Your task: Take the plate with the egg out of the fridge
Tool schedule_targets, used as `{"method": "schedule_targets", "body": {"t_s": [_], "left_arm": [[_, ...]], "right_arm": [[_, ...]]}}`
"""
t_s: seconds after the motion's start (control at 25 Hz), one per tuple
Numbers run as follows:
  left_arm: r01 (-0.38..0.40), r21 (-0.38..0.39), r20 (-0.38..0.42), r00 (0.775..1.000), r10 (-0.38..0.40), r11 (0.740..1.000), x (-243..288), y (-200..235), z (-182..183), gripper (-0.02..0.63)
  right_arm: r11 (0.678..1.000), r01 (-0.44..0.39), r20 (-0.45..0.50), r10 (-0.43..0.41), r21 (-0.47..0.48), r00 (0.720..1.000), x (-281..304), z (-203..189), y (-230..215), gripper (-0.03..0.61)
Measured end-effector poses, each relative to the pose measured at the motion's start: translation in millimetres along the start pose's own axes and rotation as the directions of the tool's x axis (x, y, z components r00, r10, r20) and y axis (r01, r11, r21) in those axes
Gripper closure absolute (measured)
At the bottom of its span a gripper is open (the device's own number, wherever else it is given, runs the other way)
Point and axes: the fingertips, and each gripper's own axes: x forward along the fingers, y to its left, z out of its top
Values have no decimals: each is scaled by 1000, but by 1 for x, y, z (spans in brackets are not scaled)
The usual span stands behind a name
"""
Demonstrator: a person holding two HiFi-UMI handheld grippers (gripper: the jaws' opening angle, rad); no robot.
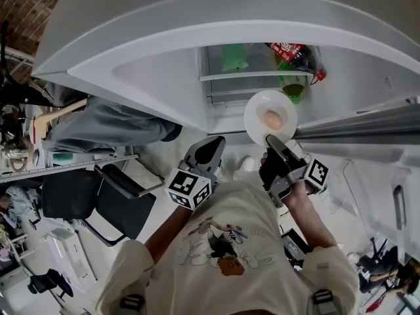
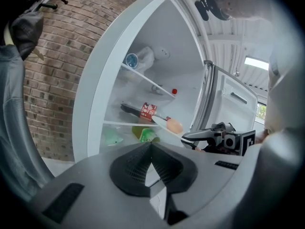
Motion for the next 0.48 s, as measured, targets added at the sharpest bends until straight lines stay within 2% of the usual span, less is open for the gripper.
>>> {"method": "schedule_targets", "body": {"t_s": [0.48], "left_arm": [[16,-1,27,1000,-16,1000,-9,-7,16,604]], "right_arm": [[1000,-15,17,15,-7,1000,-14,-4,14,555]]}}
